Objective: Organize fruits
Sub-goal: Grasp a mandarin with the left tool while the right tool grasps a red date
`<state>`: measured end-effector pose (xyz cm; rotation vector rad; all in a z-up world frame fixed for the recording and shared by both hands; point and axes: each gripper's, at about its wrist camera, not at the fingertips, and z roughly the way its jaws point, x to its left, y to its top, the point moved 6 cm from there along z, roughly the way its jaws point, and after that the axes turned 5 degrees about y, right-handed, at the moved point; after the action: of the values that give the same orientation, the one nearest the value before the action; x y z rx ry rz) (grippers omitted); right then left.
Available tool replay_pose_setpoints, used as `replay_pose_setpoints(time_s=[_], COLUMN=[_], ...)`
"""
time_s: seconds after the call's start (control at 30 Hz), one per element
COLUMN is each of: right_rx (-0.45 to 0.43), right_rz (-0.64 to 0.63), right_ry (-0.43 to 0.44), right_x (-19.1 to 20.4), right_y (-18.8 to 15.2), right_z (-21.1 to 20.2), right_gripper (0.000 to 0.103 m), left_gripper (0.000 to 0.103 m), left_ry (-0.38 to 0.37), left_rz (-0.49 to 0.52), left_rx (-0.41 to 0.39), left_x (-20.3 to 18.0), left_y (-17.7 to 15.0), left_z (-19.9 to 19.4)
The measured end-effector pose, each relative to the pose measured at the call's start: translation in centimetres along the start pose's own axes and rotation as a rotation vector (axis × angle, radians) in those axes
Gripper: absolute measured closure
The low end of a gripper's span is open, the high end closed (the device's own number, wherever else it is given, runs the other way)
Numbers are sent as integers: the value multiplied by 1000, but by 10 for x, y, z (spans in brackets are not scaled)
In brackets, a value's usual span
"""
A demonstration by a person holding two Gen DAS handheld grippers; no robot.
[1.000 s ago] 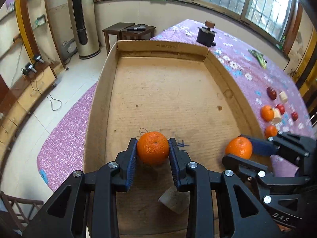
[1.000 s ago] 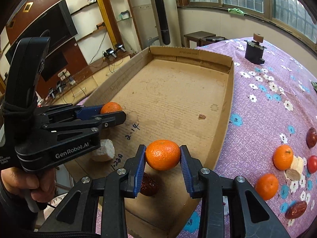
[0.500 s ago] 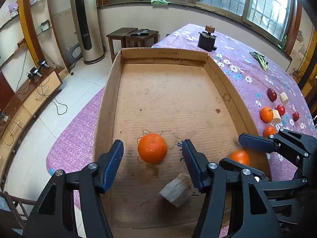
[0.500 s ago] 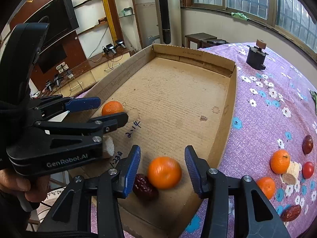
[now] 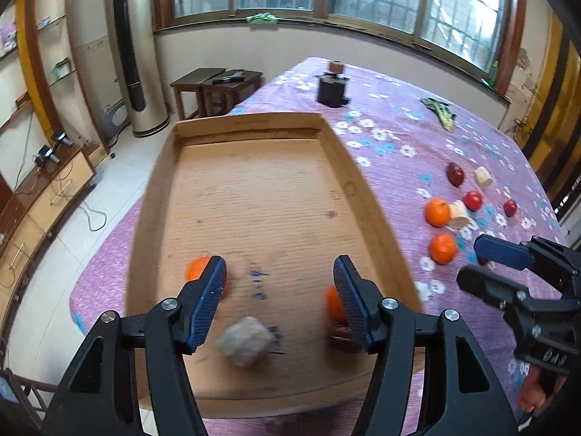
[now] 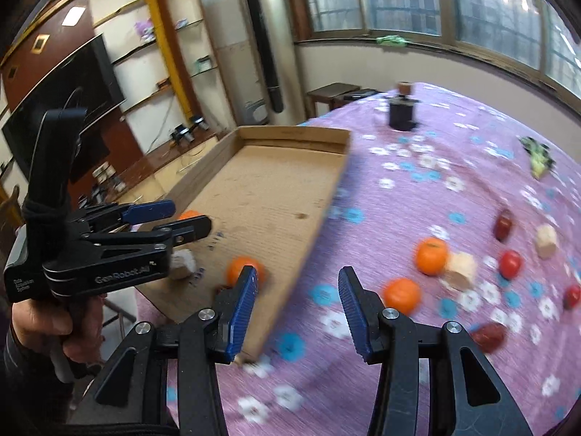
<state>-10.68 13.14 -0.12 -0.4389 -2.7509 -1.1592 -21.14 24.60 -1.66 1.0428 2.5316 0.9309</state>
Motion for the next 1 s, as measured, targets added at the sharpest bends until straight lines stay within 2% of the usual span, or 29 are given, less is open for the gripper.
replay_pose_setpoints(time_s=[0.33,1.0], right_rx=[-20,-12], right_rz=[117,215], right_ry=[-59,-148], right_x=[-55,-113], right_y=[-19,-52], right_z=[-29,-47], right_gripper=[55,55], left_gripper=[43,43], left_ry=[-44,-155], left_rz=[69,171], left_rx=[-1,22], left_x=[-43,-123], left_y=[1,0], left_z=[-8,-3])
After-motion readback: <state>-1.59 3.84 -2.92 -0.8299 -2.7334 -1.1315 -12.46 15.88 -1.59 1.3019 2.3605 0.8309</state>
